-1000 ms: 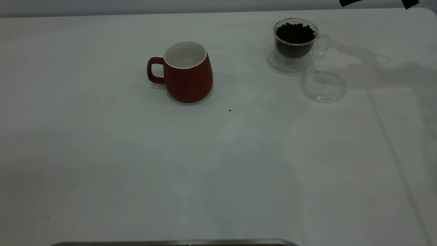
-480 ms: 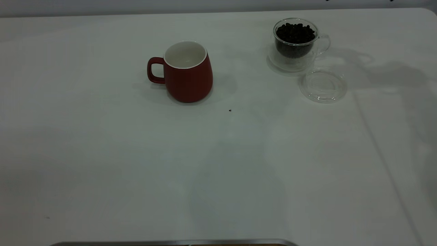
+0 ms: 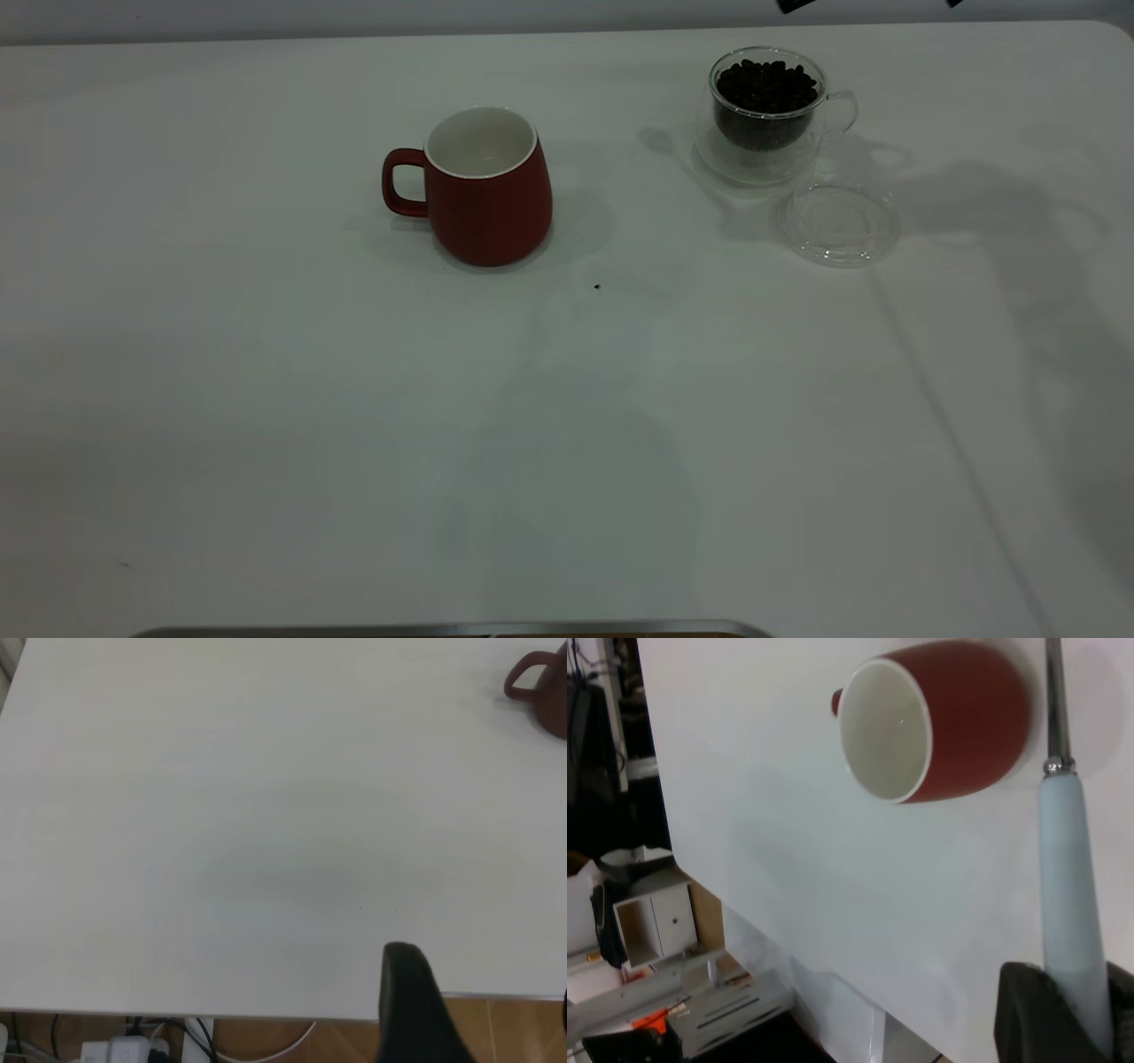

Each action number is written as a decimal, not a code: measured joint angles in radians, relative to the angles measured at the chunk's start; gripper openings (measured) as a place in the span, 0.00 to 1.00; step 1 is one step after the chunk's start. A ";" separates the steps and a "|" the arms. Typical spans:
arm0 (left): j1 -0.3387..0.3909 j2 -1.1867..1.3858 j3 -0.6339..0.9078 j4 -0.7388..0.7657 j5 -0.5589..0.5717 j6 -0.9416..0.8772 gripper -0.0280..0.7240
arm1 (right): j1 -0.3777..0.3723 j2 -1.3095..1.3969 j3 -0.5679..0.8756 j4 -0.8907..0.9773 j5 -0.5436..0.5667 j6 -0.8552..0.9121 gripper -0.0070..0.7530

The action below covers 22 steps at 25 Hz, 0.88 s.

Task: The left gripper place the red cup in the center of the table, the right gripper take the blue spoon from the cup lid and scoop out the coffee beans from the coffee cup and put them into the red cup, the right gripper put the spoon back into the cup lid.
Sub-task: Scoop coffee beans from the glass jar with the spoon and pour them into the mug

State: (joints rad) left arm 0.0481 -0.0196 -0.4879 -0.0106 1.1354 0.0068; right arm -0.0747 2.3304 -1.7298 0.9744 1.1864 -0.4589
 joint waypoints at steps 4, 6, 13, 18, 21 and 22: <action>0.000 0.000 0.000 0.000 0.000 0.000 0.66 | 0.028 -0.001 0.005 0.001 -0.001 0.000 0.16; 0.000 0.000 0.000 0.000 0.000 0.000 0.66 | 0.041 -0.001 0.024 0.004 -0.001 0.000 0.16; 0.000 0.000 0.000 0.000 0.000 0.000 0.66 | 0.083 -0.001 0.114 0.022 -0.002 -0.048 0.16; 0.000 0.000 0.000 0.000 0.000 0.000 0.66 | 0.128 -0.001 0.120 0.055 -0.004 -0.074 0.16; 0.000 0.000 0.000 0.000 0.000 0.002 0.66 | 0.158 -0.001 0.120 0.058 -0.004 -0.083 0.16; 0.000 0.000 0.000 0.000 0.000 0.002 0.66 | 0.166 -0.001 0.120 0.062 -0.004 -0.086 0.16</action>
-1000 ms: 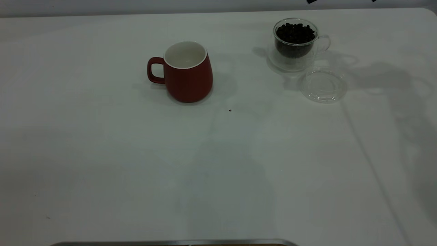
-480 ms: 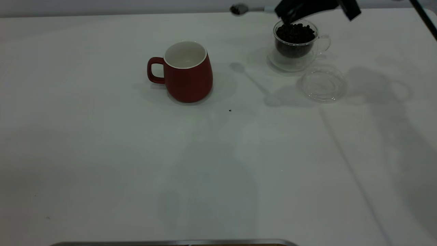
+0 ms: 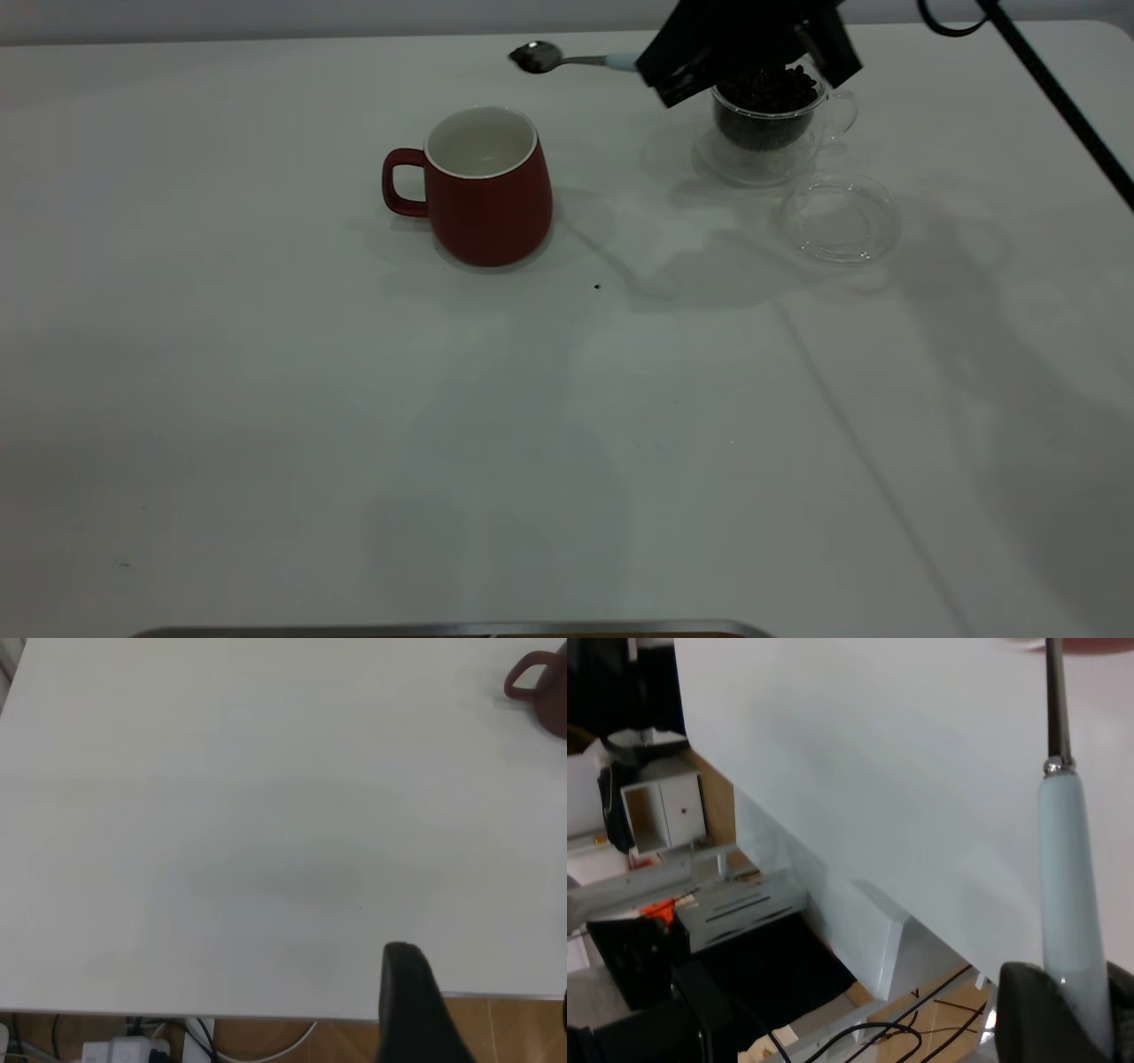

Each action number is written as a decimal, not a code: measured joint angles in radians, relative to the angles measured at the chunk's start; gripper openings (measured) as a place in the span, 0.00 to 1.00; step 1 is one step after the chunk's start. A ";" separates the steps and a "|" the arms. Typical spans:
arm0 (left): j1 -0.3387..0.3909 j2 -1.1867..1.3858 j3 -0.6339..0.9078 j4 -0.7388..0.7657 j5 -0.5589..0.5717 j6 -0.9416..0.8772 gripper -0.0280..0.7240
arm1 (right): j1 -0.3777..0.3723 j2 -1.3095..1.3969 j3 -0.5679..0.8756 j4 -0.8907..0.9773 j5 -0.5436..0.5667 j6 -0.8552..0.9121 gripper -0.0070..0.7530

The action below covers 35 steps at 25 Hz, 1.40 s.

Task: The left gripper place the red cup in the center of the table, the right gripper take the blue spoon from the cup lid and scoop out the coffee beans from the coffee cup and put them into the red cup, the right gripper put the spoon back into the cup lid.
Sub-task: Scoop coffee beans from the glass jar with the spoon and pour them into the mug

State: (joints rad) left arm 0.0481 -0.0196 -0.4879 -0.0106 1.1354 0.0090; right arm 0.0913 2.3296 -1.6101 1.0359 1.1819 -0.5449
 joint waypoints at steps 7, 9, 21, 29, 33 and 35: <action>0.000 0.000 0.000 0.000 0.000 0.000 0.66 | 0.042 0.000 0.000 0.014 -0.001 -0.019 0.16; 0.000 0.000 0.000 0.000 0.000 0.000 0.66 | 0.053 0.003 0.000 0.017 -0.001 -0.019 0.16; 0.000 0.000 0.000 0.000 0.000 -0.001 0.66 | 0.079 0.062 0.000 0.030 -0.041 -0.035 0.16; 0.000 0.000 0.000 0.000 0.000 -0.002 0.66 | 0.079 0.077 0.000 0.002 -0.130 -0.038 0.16; 0.000 0.000 0.000 0.000 0.000 -0.003 0.66 | 0.085 0.080 0.000 -0.030 -0.186 -0.038 0.16; 0.000 0.000 0.000 0.000 0.000 -0.003 0.66 | 0.097 0.080 0.000 -0.056 -0.214 -0.038 0.16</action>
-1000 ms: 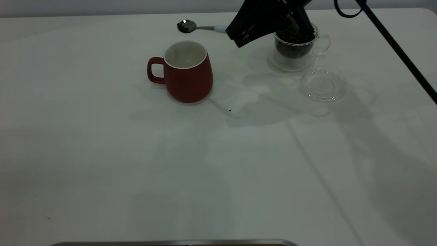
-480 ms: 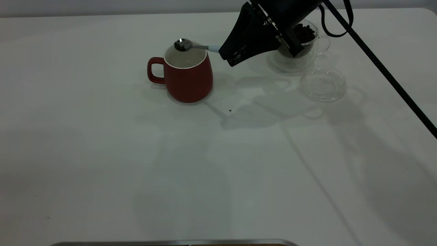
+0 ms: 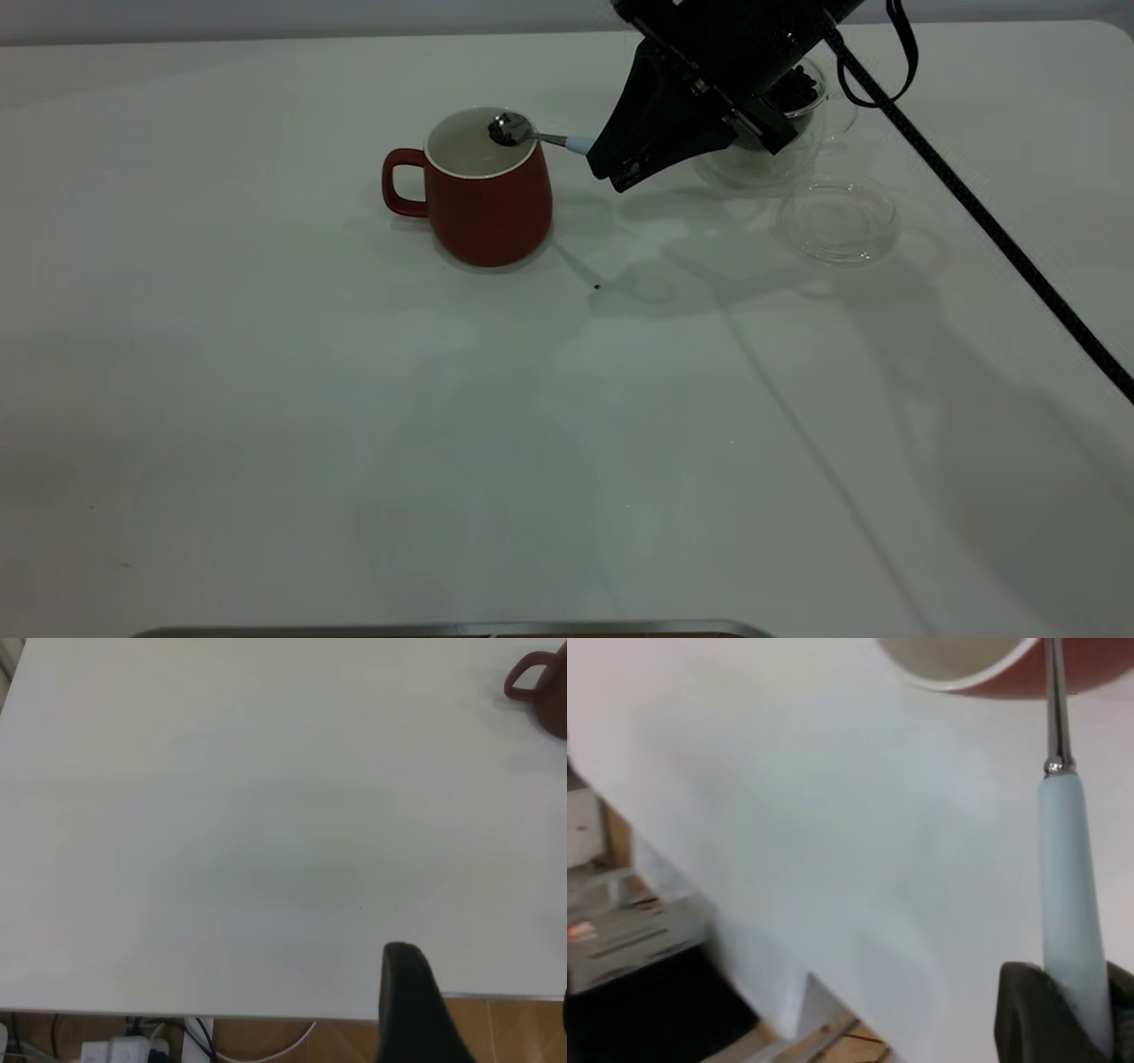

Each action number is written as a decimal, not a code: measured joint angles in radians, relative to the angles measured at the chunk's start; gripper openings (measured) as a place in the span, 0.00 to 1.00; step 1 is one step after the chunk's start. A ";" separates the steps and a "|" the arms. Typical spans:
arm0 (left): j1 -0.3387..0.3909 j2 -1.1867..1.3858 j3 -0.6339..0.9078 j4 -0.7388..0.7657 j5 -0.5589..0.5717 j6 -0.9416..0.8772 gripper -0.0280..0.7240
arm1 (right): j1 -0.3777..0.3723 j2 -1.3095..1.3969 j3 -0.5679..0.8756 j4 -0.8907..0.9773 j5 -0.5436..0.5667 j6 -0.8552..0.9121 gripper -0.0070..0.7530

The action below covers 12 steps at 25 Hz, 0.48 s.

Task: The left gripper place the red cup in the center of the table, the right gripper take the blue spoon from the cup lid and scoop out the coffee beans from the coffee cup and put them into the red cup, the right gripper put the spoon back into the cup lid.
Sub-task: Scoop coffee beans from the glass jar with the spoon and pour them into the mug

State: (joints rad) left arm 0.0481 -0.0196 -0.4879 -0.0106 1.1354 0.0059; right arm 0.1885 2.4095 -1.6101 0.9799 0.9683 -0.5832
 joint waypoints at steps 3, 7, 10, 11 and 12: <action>0.000 0.000 0.000 0.000 0.000 0.000 0.66 | 0.022 0.000 -0.002 -0.032 -0.034 -0.002 0.16; 0.000 0.000 0.000 0.000 0.000 0.000 0.66 | 0.048 0.000 -0.005 -0.071 -0.070 -0.002 0.16; 0.000 0.000 0.000 0.000 0.000 0.000 0.66 | 0.068 -0.006 -0.005 -0.130 -0.088 0.003 0.16; 0.000 0.000 0.000 0.000 0.000 0.000 0.66 | 0.074 -0.009 -0.005 -0.153 -0.096 0.010 0.16; 0.000 0.000 0.000 0.000 0.000 0.000 0.66 | 0.079 -0.014 -0.005 -0.174 -0.107 0.019 0.16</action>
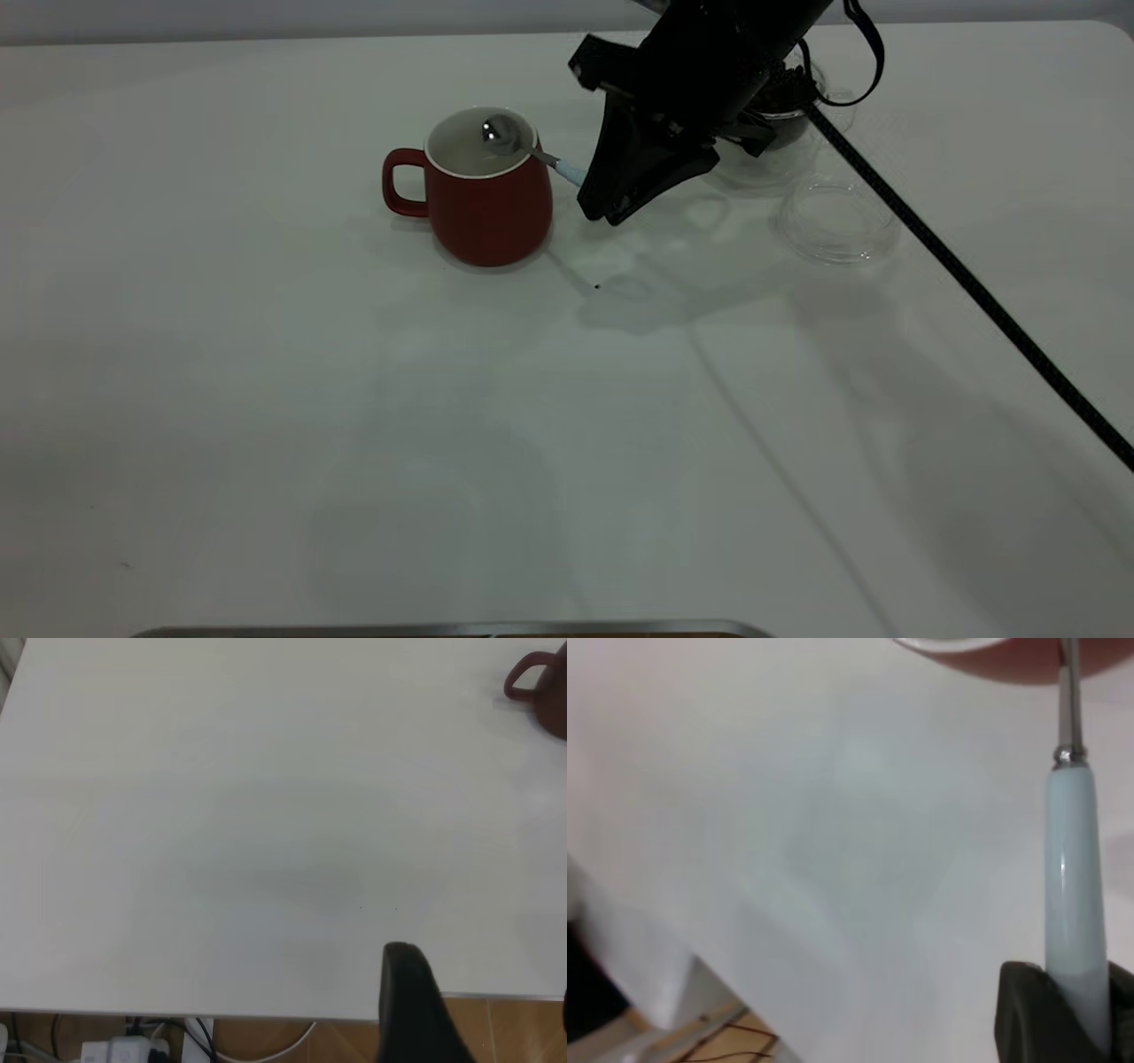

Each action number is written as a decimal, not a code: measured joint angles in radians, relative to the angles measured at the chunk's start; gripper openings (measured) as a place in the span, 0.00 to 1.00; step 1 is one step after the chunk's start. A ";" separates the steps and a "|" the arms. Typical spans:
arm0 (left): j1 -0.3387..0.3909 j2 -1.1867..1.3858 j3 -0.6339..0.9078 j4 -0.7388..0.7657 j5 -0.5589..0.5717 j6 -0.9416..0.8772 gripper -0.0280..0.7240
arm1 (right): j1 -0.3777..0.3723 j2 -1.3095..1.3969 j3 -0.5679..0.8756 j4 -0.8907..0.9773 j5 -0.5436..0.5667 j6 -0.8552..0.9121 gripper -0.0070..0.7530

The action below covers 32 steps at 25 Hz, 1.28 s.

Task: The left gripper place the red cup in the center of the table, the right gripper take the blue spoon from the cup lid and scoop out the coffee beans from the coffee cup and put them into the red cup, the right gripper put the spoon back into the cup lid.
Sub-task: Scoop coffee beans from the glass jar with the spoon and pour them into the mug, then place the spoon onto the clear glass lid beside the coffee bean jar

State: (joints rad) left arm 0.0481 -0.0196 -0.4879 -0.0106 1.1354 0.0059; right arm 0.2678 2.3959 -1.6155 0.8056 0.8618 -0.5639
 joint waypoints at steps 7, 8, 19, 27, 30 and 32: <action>0.000 0.000 0.000 0.000 0.000 0.000 0.66 | 0.018 -0.050 0.000 -0.128 -0.023 0.048 0.16; 0.000 0.000 0.000 0.000 0.000 0.000 0.66 | 0.020 -0.056 0.000 -0.136 -0.016 0.050 0.16; 0.000 0.000 0.000 0.000 0.000 0.002 0.66 | -0.063 -0.142 0.000 -0.084 0.152 0.031 0.16; 0.000 0.000 0.000 0.000 0.000 0.002 0.66 | -0.253 -0.225 0.081 -0.054 0.271 0.027 0.16; 0.000 0.000 0.000 0.000 0.000 0.002 0.66 | -0.328 -0.239 0.185 0.013 0.266 0.009 0.16; 0.000 0.000 0.000 0.000 0.000 0.002 0.66 | -0.371 -0.250 0.254 0.059 0.246 -0.011 0.16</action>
State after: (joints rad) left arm 0.0481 -0.0196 -0.4879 -0.0106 1.1354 0.0083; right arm -0.1037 2.1462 -1.3617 0.8642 1.1082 -0.5752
